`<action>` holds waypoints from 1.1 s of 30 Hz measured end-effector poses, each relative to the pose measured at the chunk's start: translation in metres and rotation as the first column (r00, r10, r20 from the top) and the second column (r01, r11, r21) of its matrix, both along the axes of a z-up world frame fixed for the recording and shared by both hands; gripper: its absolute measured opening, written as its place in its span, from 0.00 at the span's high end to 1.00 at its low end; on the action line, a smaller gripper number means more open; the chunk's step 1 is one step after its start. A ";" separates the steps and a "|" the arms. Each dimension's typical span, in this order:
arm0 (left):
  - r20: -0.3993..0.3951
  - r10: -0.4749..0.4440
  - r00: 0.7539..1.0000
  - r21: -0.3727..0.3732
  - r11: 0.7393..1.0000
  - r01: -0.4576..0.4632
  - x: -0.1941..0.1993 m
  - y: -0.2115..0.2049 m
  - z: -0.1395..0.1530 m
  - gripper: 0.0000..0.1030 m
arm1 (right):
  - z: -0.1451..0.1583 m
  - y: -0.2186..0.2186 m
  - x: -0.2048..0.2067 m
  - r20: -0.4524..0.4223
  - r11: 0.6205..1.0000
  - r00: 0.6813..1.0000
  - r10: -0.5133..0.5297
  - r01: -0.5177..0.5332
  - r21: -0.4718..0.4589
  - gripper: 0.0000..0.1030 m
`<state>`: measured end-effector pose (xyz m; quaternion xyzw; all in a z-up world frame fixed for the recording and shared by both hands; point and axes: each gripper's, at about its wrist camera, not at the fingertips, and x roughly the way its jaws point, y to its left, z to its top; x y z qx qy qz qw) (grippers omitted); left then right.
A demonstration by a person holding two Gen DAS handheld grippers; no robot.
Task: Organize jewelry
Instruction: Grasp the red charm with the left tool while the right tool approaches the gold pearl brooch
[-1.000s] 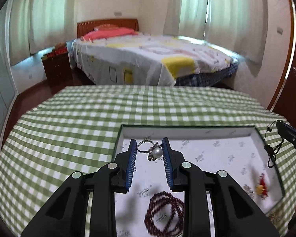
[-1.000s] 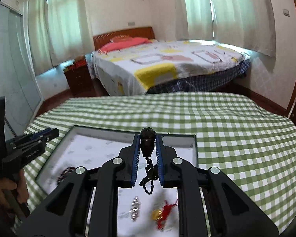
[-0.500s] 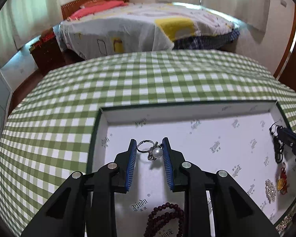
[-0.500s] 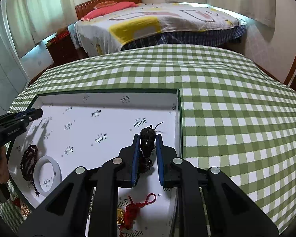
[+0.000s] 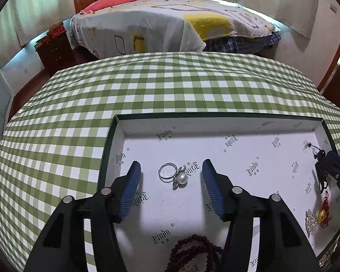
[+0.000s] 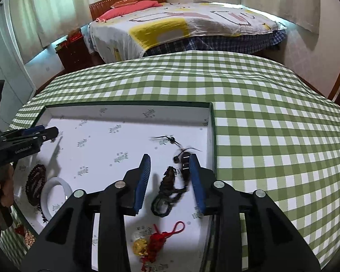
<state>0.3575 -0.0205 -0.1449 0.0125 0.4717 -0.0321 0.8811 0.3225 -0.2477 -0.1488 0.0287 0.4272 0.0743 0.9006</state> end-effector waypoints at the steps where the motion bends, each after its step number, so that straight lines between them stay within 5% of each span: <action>1: 0.011 0.001 1.000 -0.003 1.000 0.000 -0.001 0.000 0.001 0.45 | 0.001 0.000 -0.002 0.007 1.000 1.000 -0.001 0.001 0.005 0.65; 7: 0.174 0.031 0.984 -0.028 0.999 -0.026 -0.025 0.008 0.027 0.38 | 0.021 0.004 -0.023 0.087 1.000 0.996 -0.007 0.006 0.008 0.65; 17: 0.391 0.071 0.917 -0.033 0.997 -0.064 -0.091 0.032 0.074 0.33 | 0.055 0.013 -0.071 0.204 1.000 0.979 -0.008 0.006 0.011 0.63; 24: 0.413 0.091 0.906 -0.032 0.996 -0.085 -0.135 0.039 0.072 0.34 | 0.053 0.021 -0.111 0.225 1.000 0.974 -0.004 0.007 -0.016 0.62; 33: 0.348 0.087 0.933 -0.003 0.996 -0.092 -0.193 0.037 0.038 0.34 | 0.019 0.029 -0.165 0.169 0.999 0.986 0.013 -0.007 -0.034 0.62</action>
